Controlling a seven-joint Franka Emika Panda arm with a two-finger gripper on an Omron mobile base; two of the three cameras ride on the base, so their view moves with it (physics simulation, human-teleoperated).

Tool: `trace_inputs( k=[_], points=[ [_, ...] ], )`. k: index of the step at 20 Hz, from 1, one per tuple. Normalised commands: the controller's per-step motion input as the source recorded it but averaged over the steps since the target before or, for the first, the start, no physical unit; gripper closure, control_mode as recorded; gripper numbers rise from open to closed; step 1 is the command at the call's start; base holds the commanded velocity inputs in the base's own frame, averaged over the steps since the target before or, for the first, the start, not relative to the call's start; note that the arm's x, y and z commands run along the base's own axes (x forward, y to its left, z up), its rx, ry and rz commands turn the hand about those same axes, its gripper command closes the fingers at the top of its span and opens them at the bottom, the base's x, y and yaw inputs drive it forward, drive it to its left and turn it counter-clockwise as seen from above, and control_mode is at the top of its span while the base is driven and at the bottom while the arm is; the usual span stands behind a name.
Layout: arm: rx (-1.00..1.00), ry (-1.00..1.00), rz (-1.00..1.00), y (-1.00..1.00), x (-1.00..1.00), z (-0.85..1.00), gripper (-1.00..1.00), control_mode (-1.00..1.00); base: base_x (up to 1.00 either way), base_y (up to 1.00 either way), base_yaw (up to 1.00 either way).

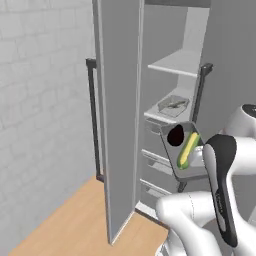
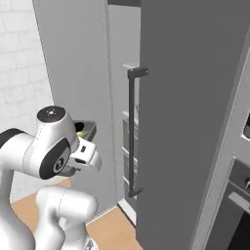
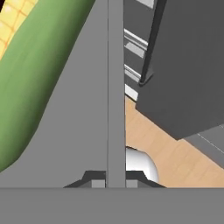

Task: Take the meat container that has the fish and place it on the second highest rack of the freezer. Then take the vegetable container that has the avocado and corn and place it on the highest rack of the freezer.

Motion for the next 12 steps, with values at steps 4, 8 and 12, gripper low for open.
trace_inputs(
  k=[4,8,12],
  points=[
    [0.0,0.0,0.0,0.0,0.0,0.0,1.0,1.0,0.69,0.32,-0.52],
    [0.0,0.0,0.0,0.0,0.0,0.0,1.0,1.0,0.66,0.02,-0.53],
    [0.0,0.0,0.0,0.0,0.0,0.0,1.0,1.0,0.46,0.0,-0.48]
  ],
)
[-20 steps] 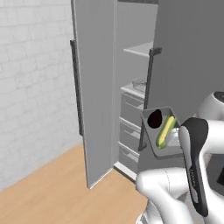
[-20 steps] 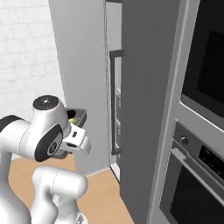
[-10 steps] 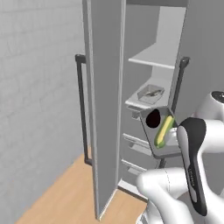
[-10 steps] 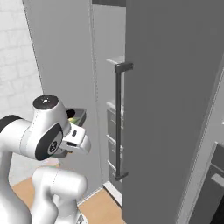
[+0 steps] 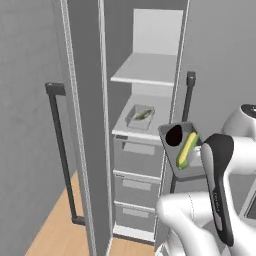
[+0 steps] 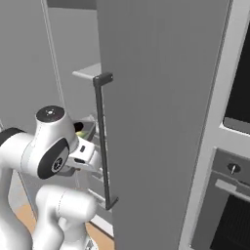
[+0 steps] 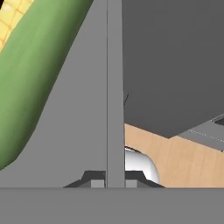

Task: Take the meat container that has the fish and place it on the second highest rack of the freezer. Then take the vegetable container that has the avocado and corn and place it on the highest rack of the freezer.

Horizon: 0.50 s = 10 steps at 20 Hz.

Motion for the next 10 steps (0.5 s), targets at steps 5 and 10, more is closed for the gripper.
trace_inputs(
  k=[5,10],
  points=[
    [0.0,0.0,0.0,0.0,0.0,0.0,1.0,1.0,0.4,0.33,-0.32],
    [0.0,0.0,0.0,0.0,0.0,0.0,1.0,1.0,0.3,0.64,-0.16]
  ],
)
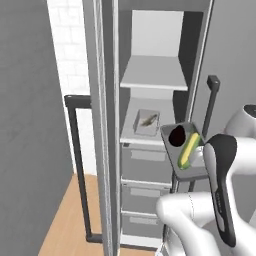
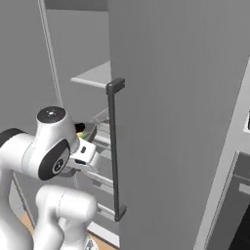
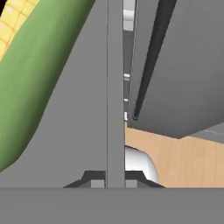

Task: Take the meat container that has the fish and place it on the second highest rack of the freezer. Then take the vegetable container that has the avocado and corn and place it on the highest rack of the freezer.

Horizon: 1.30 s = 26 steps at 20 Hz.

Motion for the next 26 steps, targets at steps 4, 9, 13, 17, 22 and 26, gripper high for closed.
trace_inputs(
  k=[4,9,13,17,22,26],
  points=[
    [0.0,0.0,0.0,0.0,0.0,0.0,1.0,1.0,0.35,0.27,-0.27],
    [0.0,0.0,0.0,0.0,0.0,0.0,1.0,1.0,0.37,0.12,-0.32],
    [0.0,0.0,0.0,0.0,0.0,0.0,1.0,1.0,0.46,0.15,-0.25],
    [0.0,0.0,0.0,0.0,0.0,0.0,1.0,1.0,0.48,0.33,-0.13],
    [0.0,0.0,0.0,0.0,0.0,0.0,1.0,1.0,0.0,0.53,-0.01],
    [0.0,0.0,0.0,0.0,0.0,0.0,1.0,1.0,0.0,0.31,0.0]
  ],
)
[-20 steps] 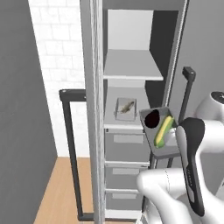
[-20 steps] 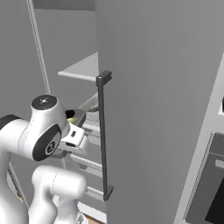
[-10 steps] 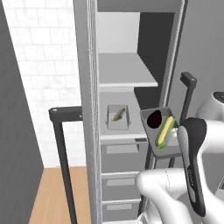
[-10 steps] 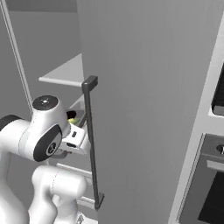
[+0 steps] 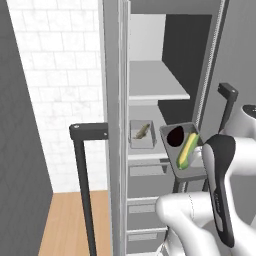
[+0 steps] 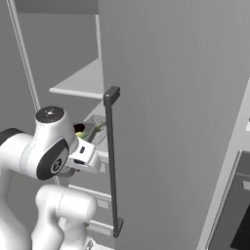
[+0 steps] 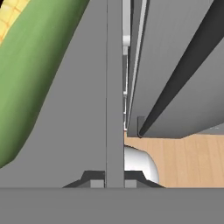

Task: Take the meat container that has the fish and place it on the second highest rack of the freezer. Then take the vegetable container that has the avocado and corn and place it on the highest rack of the freezer.

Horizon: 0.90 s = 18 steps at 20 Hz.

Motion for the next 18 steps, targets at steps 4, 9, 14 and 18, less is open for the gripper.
trace_inputs(
  k=[4,9,14,18],
  points=[
    [0.0,0.0,0.0,0.0,0.0,0.0,1.0,1.0,0.0,0.01,0.0],
    [0.0,0.0,0.0,0.0,0.0,0.0,1.0,1.0,0.0,0.0,0.0],
    [0.0,0.0,0.0,0.0,0.0,0.0,1.0,1.0,0.0,0.02,0.0],
    [0.0,-0.18,0.02,0.03,0.0,0.04,1.0,-1.0,0.0,0.0,0.0]
  ],
)
